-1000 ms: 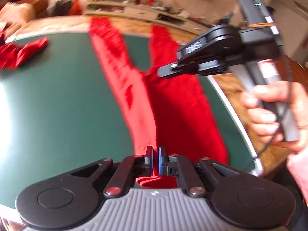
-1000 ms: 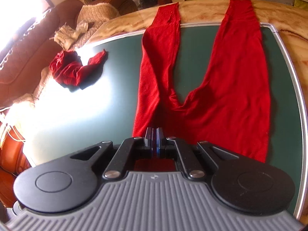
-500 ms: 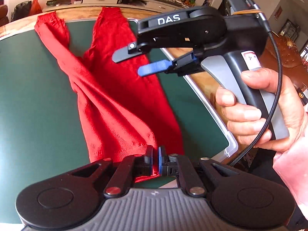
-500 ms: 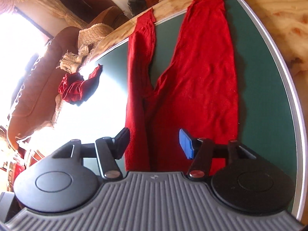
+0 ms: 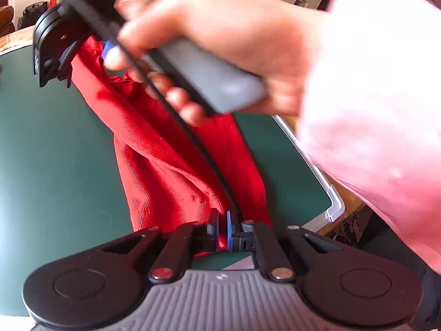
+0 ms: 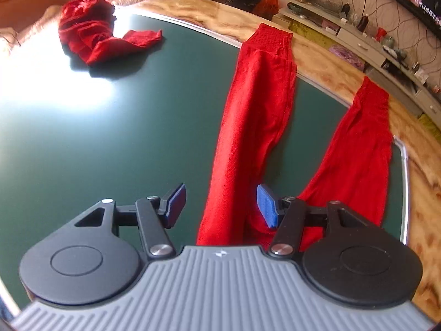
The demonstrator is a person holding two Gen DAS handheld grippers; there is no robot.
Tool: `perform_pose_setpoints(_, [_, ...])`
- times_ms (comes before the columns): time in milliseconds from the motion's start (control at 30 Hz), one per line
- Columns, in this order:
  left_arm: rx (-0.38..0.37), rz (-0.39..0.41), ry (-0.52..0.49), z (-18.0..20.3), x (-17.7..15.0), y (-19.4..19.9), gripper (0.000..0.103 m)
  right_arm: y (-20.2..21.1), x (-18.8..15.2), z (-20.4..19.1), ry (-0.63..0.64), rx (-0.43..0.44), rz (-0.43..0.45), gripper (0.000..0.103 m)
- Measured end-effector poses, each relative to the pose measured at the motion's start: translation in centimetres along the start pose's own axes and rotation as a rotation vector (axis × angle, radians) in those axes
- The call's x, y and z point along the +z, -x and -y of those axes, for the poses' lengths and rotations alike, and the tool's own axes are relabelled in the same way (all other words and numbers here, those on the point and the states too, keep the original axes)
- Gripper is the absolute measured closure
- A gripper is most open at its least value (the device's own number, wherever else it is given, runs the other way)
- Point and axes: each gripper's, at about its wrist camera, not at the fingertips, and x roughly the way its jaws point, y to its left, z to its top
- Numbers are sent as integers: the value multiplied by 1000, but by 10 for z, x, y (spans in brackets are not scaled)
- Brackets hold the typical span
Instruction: Fold clothes
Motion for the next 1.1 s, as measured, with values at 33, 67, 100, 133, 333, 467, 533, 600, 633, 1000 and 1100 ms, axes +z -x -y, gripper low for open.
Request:
perform_pose_setpoints(33, [-4, -1, 2, -1, -1, 0, 97, -9, 5, -2, 11, -23, -18, 38])
perform_pose_setpoints(67, [-6, -1, 1, -2, -1, 0, 97, -15, 6, -1, 14, -34, -28, 38])
perform_pose_setpoints(100, [-7, -2, -1, -2, -2, 0, 97, -21, 7, -1, 21, -40, -43, 39])
perform_pose_setpoints(133, [-9, -3, -3, -2, -2, 0, 97, -27, 8, 0, 27, -47, -57, 53])
perform_pose_setpoints(333, [-8, 6, -33, -1, -5, 4, 97, -17, -1, 40, -120, 25, -8, 96])
perform_pose_setpoints(467, [-16, 27, -88, 11, -8, 11, 97, 12, -25, 104, -371, 168, 72, 97])
perform_pose_setpoints(533, [-32, 24, -118, 19, -10, 11, 97, 23, -47, 137, -500, 230, 112, 97])
perform_pose_setpoints(600, [-50, 10, -143, 25, -11, 8, 97, 25, -73, 167, -610, 267, 134, 97])
perform_pose_setpoints(633, [-53, -2, -157, 28, -12, 5, 97, 21, -89, 181, -668, 281, 137, 97])
perform_pose_setpoints(1000, [-84, -70, -227, 41, -31, -12, 49, -1, -183, 226, -915, 240, 174, 68])
perform_pose_setpoints(1100, [-77, -66, -201, 35, -31, -12, 49, 16, -180, 215, -827, 167, 171, 63])
